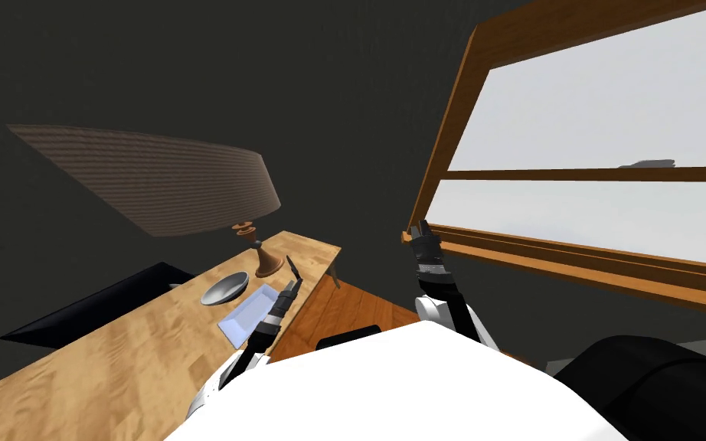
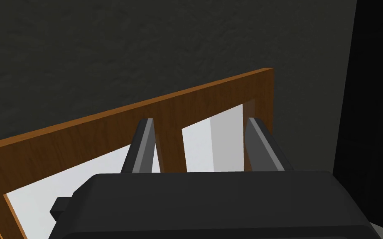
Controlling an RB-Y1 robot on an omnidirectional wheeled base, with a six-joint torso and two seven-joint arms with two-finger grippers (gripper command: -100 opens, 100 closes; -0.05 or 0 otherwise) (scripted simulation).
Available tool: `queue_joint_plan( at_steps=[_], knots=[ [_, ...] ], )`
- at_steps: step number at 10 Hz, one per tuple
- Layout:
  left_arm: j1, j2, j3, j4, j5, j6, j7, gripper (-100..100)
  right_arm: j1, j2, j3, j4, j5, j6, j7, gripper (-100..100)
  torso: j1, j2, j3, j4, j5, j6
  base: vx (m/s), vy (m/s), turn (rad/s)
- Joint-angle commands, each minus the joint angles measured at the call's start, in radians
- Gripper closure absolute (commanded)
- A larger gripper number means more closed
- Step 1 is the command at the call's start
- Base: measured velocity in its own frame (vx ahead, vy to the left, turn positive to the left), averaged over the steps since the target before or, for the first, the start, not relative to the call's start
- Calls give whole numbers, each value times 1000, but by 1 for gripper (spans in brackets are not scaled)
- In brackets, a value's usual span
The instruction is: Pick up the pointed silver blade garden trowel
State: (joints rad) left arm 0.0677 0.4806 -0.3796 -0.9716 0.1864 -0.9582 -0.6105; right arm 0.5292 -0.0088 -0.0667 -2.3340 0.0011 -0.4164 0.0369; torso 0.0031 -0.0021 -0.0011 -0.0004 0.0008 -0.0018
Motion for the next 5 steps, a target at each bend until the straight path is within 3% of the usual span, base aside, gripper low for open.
queue_joint_plan(
  at_steps=[1,2,5],
  knots=[
    [-15,23,-17,50,14,-19,-32,-100,0,0,0,0,0,0,0,0,0,0,0,0,0,0,-11,37,-233],
    [-15,23,-17,59,14,-19,-32,-100,0,0,0,0,0,0,0,0,0,0,0,0,0,1,-8,37,-117],
    [-53,53,-44,143,34,-57,-81,-100,0,0,0,0,0,0,0,0,0,-1,0,0,0,0,-4,41,-180]
  ],
)
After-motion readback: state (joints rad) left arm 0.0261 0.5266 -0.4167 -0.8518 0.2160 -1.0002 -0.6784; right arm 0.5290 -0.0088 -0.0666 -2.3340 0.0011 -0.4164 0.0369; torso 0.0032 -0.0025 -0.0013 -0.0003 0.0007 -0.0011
